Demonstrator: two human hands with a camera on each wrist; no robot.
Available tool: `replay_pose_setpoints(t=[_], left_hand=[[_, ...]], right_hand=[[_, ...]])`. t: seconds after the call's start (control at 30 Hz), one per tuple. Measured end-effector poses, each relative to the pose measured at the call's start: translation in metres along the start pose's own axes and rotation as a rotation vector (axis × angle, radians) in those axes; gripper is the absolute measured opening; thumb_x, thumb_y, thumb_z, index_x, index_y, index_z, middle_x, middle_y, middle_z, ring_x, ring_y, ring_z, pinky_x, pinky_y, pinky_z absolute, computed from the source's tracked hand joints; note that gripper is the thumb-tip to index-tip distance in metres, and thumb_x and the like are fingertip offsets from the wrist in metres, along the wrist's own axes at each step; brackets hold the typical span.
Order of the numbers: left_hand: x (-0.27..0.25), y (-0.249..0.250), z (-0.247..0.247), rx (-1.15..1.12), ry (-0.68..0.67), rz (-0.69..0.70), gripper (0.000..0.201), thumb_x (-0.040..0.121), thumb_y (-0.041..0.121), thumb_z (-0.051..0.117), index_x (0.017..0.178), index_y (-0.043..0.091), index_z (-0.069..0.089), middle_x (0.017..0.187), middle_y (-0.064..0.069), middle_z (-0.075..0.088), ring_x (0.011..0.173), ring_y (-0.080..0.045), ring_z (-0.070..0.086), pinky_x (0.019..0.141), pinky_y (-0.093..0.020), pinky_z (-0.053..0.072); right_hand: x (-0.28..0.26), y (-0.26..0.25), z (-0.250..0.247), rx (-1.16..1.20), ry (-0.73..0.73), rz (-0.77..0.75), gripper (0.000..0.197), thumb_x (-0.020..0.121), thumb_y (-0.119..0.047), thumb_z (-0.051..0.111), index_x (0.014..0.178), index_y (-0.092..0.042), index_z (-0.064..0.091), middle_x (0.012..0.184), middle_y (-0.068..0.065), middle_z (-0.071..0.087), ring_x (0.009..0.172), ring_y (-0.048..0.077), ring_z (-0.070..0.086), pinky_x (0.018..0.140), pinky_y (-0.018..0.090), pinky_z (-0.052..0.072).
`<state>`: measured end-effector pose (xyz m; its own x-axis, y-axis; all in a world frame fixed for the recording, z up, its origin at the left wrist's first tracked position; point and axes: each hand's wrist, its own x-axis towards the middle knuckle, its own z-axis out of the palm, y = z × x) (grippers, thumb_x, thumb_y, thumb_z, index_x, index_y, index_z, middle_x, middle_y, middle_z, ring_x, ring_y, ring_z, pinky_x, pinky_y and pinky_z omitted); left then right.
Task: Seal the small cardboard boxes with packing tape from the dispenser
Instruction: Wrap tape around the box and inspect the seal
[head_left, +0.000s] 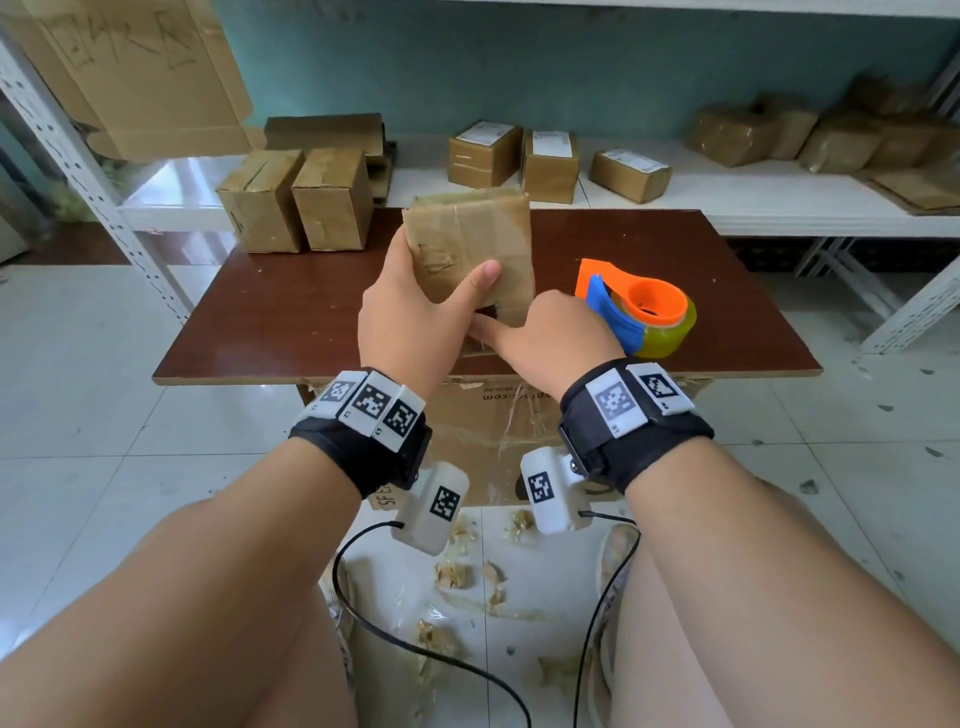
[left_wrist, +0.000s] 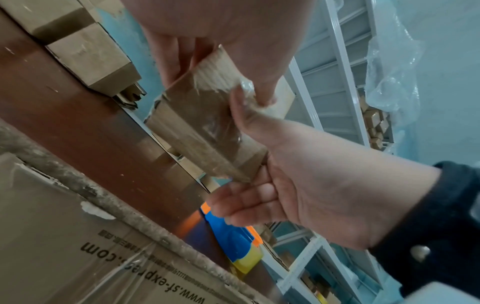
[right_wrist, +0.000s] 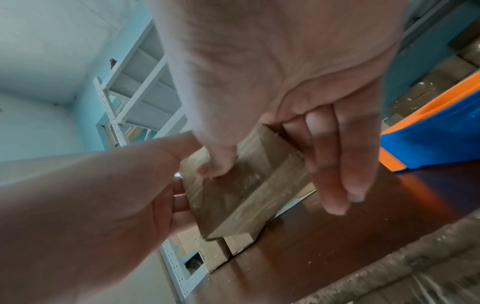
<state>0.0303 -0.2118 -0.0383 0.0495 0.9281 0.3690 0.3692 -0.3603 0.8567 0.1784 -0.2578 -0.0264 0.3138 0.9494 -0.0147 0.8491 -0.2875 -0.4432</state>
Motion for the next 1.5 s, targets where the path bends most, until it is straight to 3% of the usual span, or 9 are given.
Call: replay_pose_setpoints(t=[0.23, 0.33, 0.43, 0.6, 0.77, 0.87, 1.03, 1.17, 1.5], left_hand=[[0.007, -0.001, -0.001, -0.173, 0.089, -0.032, 0.056, 0.091, 0.059, 0.076, 0.131, 0.023, 0.062, 0.112, 0.017, 0.077, 0.103, 0.003, 0.072, 0.093, -0.034, 0.061], [0.011, -0.004, -0.002, -0.238, 0.122, -0.074, 0.047, 0.094, 0.054, 0.076, 0.122, 0.017, 0.069, 0.109, 0.012, 0.078, 0.101, 0.001, 0.073, 0.093, -0.037, 0.062], [0.009, -0.004, -0.002, -0.226, 0.075, -0.063, 0.034, 0.098, 0.046, 0.073, 0.119, 0.019, 0.073, 0.108, 0.013, 0.078, 0.101, 0.001, 0.073, 0.093, -0.035, 0.062], [0.006, -0.006, 0.001, -0.085, 0.05, -0.004, 0.039, 0.101, 0.048, 0.058, 0.134, 0.027, 0.066, 0.11, 0.016, 0.076, 0.099, 0.0, 0.07, 0.09, -0.031, 0.059], [0.01, -0.006, -0.002, -0.377, 0.068, -0.211, 0.051, 0.094, 0.048, 0.062, 0.132, 0.015, 0.068, 0.127, -0.002, 0.075, 0.122, -0.021, 0.07, 0.105, -0.052, 0.057], [0.012, -0.007, -0.003, -0.5, 0.071, -0.383, 0.089, 0.082, 0.067, 0.062, 0.149, 0.01, 0.053, 0.154, -0.019, 0.053, 0.144, -0.037, 0.051, 0.118, -0.066, 0.041], [0.01, 0.001, -0.003, -0.522, -0.033, -0.335, 0.077, 0.081, 0.076, 0.075, 0.134, 0.022, 0.065, 0.122, 0.004, 0.076, 0.11, -0.012, 0.075, 0.096, -0.044, 0.063], [0.017, -0.004, -0.006, -0.6, 0.021, -0.544, 0.119, 0.052, 0.089, 0.084, 0.141, 0.017, 0.05, 0.128, 0.0, 0.07, 0.114, -0.02, 0.073, 0.094, -0.046, 0.062], [0.021, -0.006, -0.022, -0.298, -0.061, -0.1, 0.036, 0.088, 0.045, 0.086, 0.116, 0.023, 0.079, 0.101, 0.005, 0.082, 0.094, -0.014, 0.08, 0.08, -0.046, 0.067]], right_hand=[[0.013, -0.008, 0.014, 0.361, 0.038, 0.056, 0.089, 0.077, -0.092, 0.046, 0.115, -0.014, 0.063, 0.107, 0.009, 0.075, 0.093, 0.032, 0.075, 0.087, 0.051, 0.061], [0.012, -0.014, 0.007, 0.426, 0.106, 0.068, 0.1, 0.096, -0.068, 0.058, 0.168, -0.017, 0.01, 0.154, 0.012, 0.054, 0.133, 0.031, 0.059, 0.105, 0.039, 0.05], [0.009, -0.014, 0.005, 0.45, 0.132, -0.038, 0.109, 0.095, -0.065, 0.062, 0.165, -0.035, -0.015, 0.156, 0.006, 0.053, 0.133, 0.026, 0.058, 0.1, 0.039, 0.052], [0.017, -0.014, 0.013, 0.57, 0.176, -0.044, 0.051, 0.098, -0.06, 0.061, 0.142, -0.036, 0.054, 0.119, -0.016, 0.072, 0.109, 0.011, 0.068, 0.096, 0.039, 0.057], [0.024, -0.013, 0.014, 0.595, 0.153, -0.004, 0.035, 0.106, -0.056, 0.044, 0.117, -0.031, 0.066, 0.099, -0.015, 0.069, 0.098, 0.015, 0.061, 0.092, 0.035, 0.05], [0.012, -0.015, 0.007, 0.509, 0.192, -0.07, 0.044, 0.088, -0.072, 0.065, 0.119, -0.041, 0.068, 0.099, -0.024, 0.074, 0.097, 0.003, 0.068, 0.083, 0.029, 0.054], [0.013, -0.014, 0.005, 0.331, 0.246, -0.133, 0.043, 0.09, -0.059, 0.071, 0.129, -0.043, 0.063, 0.102, -0.018, 0.076, 0.1, 0.013, 0.071, 0.084, 0.036, 0.057], [0.016, -0.016, 0.014, 0.293, 0.137, -0.163, 0.062, 0.099, -0.046, 0.067, 0.156, -0.042, 0.045, 0.135, -0.004, 0.072, 0.126, 0.026, 0.065, 0.104, 0.044, 0.054], [0.003, -0.023, 0.003, 0.744, 0.002, 0.168, 0.117, 0.065, -0.102, 0.052, 0.152, -0.024, 0.05, 0.147, -0.005, 0.061, 0.13, 0.022, 0.063, 0.1, 0.046, 0.059]])
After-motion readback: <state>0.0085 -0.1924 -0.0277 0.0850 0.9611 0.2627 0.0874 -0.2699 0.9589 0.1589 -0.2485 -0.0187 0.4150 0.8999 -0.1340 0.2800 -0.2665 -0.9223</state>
